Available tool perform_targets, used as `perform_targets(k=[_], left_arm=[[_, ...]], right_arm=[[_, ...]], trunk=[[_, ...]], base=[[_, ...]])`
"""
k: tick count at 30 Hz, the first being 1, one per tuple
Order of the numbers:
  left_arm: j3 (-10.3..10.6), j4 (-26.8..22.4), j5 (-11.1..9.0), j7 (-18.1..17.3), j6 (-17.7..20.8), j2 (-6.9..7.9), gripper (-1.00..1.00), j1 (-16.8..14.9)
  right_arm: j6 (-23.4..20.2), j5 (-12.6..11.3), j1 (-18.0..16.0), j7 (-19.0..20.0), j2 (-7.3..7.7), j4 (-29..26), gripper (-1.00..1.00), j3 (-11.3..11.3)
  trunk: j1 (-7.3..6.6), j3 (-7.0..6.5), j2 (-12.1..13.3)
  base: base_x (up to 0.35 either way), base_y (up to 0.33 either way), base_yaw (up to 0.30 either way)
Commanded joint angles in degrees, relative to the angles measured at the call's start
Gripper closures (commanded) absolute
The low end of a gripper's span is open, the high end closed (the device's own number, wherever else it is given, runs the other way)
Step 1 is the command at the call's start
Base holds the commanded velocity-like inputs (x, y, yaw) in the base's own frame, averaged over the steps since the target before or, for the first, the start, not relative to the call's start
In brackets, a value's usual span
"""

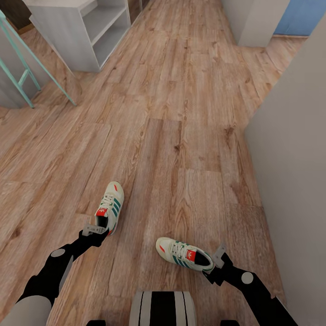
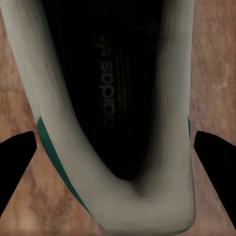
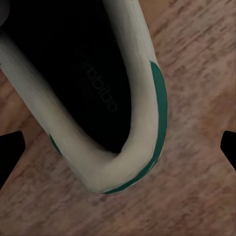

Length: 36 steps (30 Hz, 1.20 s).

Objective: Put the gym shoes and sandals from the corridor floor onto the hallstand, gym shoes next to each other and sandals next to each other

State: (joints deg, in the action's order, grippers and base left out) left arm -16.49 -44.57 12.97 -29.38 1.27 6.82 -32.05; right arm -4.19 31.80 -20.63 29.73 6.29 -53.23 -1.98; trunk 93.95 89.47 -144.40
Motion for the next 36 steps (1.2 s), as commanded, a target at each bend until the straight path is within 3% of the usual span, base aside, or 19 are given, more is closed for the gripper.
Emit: perform_targets(k=[1,34,36], left_arm=[[-0.2,-0.1,0.4,-0.4,0.1,-0.05,1.00,0.0],[-0.3,0.1,0.4,-0.4,0.1,-0.05,1.00,0.0],[-0.2,0.1,0.4,-0.4,0.1,-0.05,1.00,0.0]], right_arm=[[-0.3,0.3,0.0,0.2,0.04,-0.1,-1.00,-0.1],[-0.3,0.3,0.0,0.2,0.04,-0.1,-1.00,-0.1],[-0.3,0.3,0.0,0.2,0.04,-0.1,-1.00,-0.1]], trunk=[[-0.01,0.04,0.0],[-0.01,0.04,0.0],[0.04,0.53,0.0]], base=[[0.000,0.000,0.001],[0.025,0.028,0.000],[0.000,0.000,0.000]])
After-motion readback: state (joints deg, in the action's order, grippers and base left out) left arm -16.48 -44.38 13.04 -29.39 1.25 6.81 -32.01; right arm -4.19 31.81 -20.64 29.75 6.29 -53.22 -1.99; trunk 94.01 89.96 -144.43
